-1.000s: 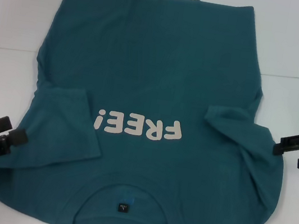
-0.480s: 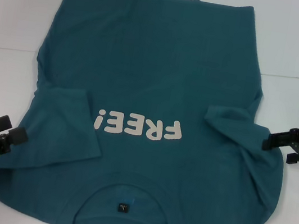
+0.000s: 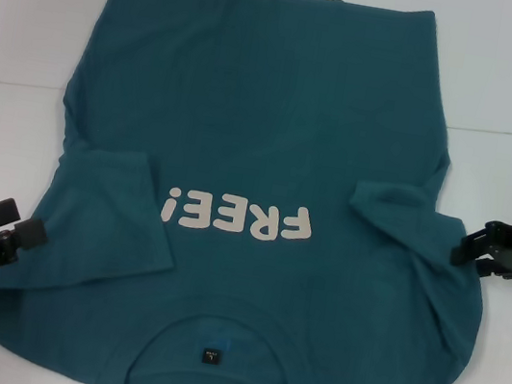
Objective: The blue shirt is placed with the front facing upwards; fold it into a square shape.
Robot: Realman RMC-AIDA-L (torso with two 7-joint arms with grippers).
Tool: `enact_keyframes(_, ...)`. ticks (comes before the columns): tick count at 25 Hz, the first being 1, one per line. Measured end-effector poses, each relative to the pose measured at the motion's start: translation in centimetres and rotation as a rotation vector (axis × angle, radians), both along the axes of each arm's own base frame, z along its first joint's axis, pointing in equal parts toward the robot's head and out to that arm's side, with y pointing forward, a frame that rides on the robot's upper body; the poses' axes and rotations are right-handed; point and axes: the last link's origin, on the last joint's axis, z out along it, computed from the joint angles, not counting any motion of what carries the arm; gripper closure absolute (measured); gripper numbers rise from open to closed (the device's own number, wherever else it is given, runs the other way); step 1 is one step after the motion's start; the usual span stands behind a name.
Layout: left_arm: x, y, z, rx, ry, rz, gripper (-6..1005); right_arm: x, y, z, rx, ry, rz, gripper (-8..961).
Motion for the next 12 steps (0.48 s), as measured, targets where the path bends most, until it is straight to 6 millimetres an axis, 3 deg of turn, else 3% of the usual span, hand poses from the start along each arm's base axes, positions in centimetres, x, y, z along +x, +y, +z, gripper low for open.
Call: enact_keyframes(12,-0.03,-0.04,0.00,0.000,0.000,0.001,71,0.21,-0.11,0.07,-0.001,-0.006,-0.008,819)
